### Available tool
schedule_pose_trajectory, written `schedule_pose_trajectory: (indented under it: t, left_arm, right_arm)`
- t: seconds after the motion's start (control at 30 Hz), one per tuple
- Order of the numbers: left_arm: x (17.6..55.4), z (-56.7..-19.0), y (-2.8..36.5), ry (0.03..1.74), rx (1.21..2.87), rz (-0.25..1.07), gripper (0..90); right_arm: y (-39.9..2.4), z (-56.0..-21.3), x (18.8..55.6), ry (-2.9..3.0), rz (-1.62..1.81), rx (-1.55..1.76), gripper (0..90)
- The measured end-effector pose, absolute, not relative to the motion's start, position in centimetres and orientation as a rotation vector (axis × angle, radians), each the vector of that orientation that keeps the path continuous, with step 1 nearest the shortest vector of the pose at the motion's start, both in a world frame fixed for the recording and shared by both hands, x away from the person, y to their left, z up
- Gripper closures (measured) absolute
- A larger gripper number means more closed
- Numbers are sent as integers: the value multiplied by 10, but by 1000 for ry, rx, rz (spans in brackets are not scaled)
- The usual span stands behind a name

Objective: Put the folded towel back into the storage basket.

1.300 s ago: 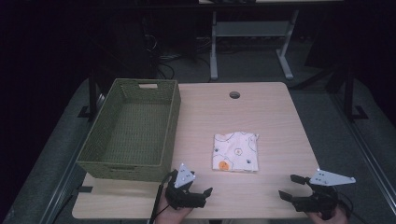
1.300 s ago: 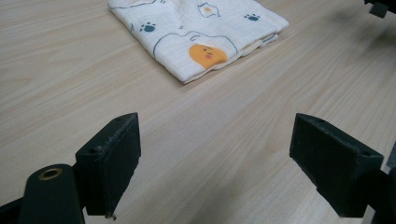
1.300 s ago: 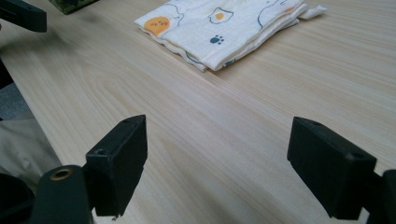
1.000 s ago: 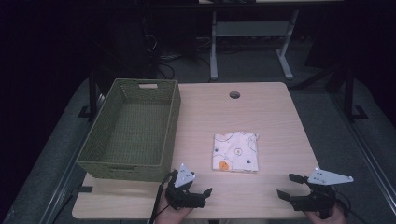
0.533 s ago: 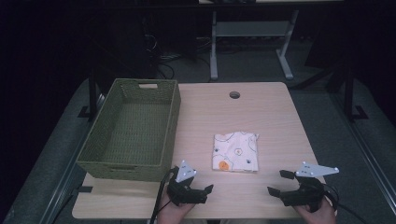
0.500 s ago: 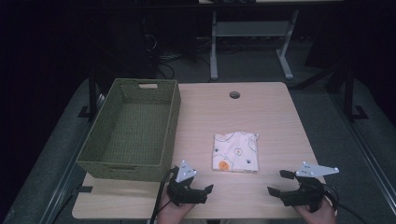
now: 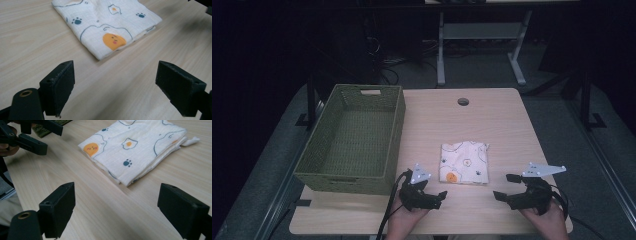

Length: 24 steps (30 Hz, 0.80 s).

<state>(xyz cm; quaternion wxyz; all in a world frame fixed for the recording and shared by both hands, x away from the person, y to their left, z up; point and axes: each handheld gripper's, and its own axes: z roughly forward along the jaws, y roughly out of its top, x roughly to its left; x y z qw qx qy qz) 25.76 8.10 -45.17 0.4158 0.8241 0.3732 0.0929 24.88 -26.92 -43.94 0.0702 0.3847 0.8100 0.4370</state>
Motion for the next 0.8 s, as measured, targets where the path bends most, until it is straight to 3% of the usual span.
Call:
schedule_pose_trajectory:
  t: [0.8]
  left_arm:
    - [302,-439,45,987,2086,238,165]
  right_arm:
    - [-253,-429,313,2538,1276,1206,151]
